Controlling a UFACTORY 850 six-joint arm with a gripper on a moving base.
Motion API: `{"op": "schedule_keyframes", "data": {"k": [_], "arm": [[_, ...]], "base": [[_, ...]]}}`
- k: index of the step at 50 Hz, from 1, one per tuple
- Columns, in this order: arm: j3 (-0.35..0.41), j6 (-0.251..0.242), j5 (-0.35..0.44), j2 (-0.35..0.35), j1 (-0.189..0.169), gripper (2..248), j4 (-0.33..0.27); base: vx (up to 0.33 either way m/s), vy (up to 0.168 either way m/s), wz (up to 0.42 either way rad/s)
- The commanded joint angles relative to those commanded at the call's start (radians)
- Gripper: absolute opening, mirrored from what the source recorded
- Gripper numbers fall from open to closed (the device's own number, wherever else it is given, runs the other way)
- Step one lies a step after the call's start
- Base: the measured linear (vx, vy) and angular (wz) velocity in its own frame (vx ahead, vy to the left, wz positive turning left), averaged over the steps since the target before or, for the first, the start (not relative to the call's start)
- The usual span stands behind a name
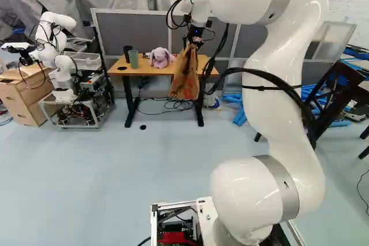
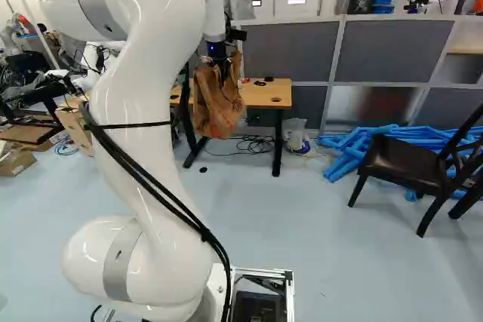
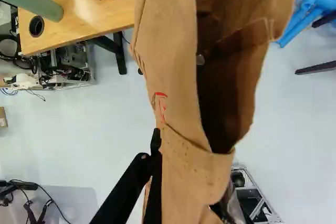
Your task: Pick up the bag on the ground and place it on the table
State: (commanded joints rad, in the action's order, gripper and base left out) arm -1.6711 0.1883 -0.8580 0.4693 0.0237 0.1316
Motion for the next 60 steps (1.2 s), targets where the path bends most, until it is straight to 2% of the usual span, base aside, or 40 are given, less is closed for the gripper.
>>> {"op": "schedule_keyframes", "data": {"k": [45, 60], "arm": [[0.000, 0.000, 0.000, 0.000, 0.000, 21, 0.000], [0.000, 0.000, 0.000, 0.000, 0.000, 21, 0.000]], "base": [[0.157, 0.003, -0.007], [0.140, -0.058, 0.013]]}}
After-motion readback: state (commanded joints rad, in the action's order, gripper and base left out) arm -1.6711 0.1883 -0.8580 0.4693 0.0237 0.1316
